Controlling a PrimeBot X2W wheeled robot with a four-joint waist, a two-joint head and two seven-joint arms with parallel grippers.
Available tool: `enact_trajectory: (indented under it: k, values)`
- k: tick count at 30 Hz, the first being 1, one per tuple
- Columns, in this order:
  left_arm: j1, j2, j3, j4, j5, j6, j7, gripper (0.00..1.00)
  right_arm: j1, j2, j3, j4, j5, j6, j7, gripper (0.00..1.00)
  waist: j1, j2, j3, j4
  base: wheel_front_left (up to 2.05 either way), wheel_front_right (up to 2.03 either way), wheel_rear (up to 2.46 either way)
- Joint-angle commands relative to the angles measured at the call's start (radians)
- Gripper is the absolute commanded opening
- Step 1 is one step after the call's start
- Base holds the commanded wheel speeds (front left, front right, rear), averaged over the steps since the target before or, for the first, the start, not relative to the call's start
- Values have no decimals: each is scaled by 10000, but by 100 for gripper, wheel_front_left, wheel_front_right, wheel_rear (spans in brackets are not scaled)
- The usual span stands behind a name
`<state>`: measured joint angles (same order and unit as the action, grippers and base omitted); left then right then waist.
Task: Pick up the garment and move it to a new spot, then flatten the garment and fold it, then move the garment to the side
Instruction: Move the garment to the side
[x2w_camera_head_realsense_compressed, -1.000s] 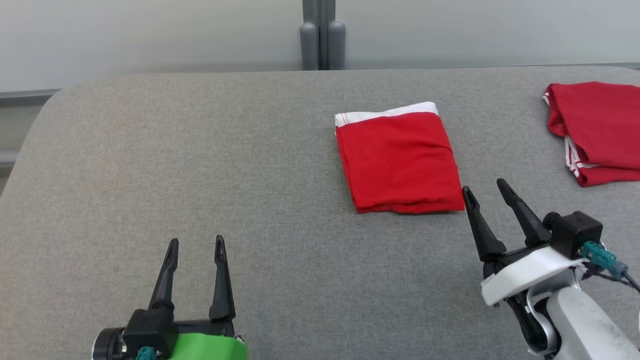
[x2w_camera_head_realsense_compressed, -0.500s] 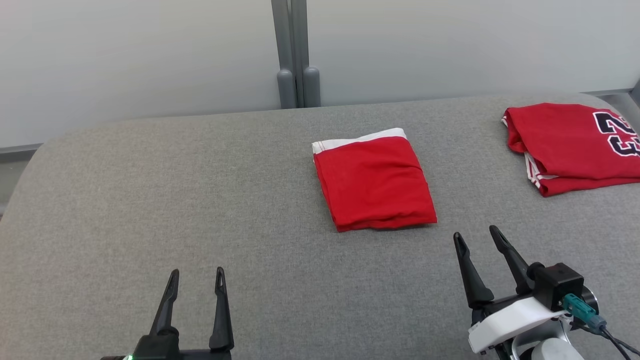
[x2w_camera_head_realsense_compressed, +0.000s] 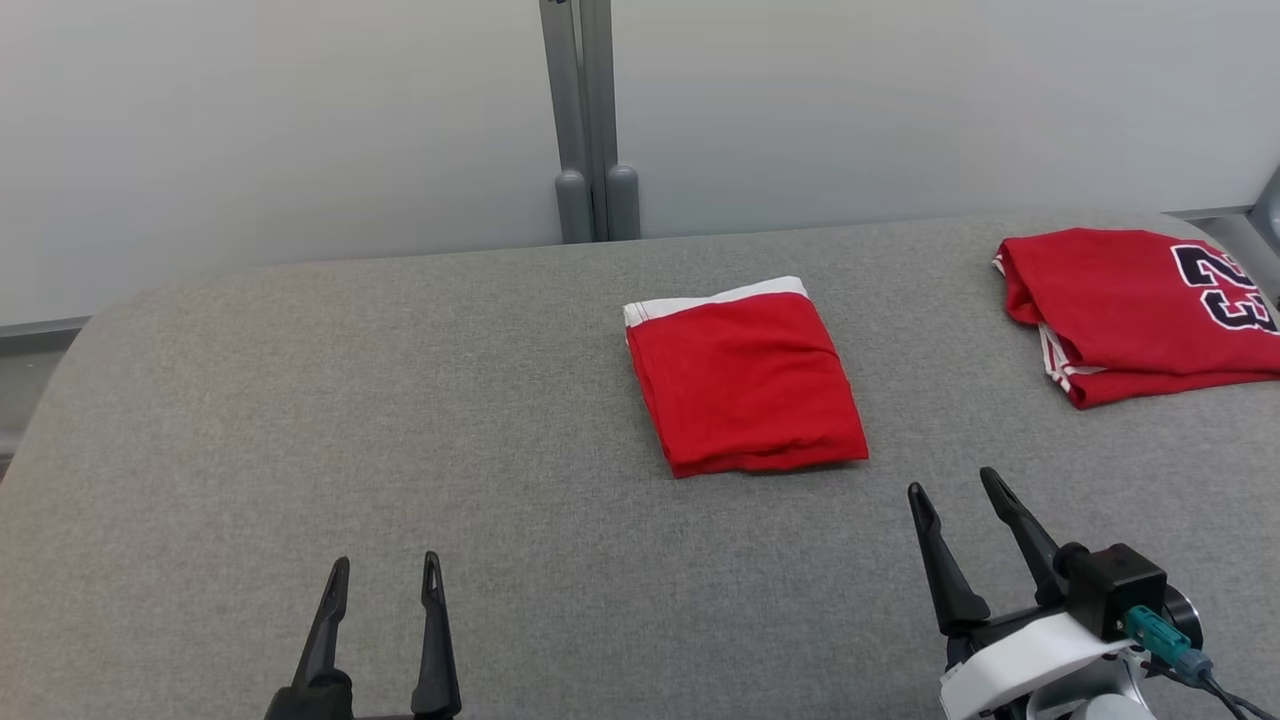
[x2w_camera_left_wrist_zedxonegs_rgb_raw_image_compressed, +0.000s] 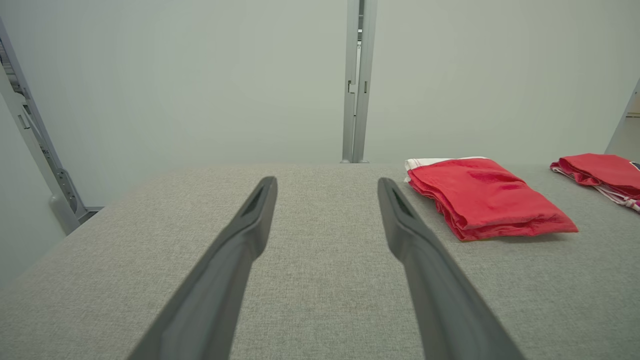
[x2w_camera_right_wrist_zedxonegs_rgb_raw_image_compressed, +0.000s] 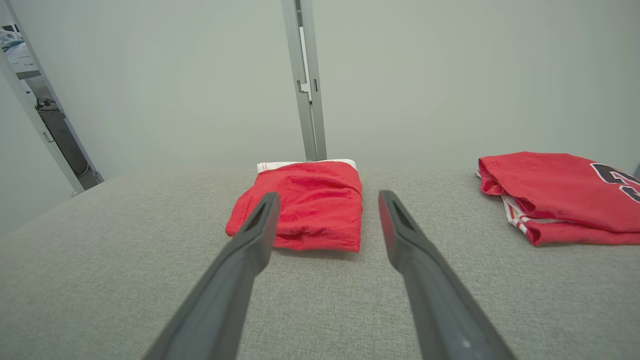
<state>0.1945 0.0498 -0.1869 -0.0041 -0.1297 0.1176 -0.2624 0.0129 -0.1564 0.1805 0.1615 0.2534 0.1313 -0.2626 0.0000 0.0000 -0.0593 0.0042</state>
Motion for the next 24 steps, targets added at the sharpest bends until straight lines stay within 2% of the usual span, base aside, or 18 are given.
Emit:
enact_trajectory:
  k: [1,24]
  values:
    - [121,18,15,8,26,-8,-27,100,105,10,14,-24,51,-14,-27,100,0,0,-6,-7,0,0,0]
    - [54,18,-225,83,115,81,-27,100,257,-14,55,-21,93,-14,-27,100,0,0,21,142,0,0,0]
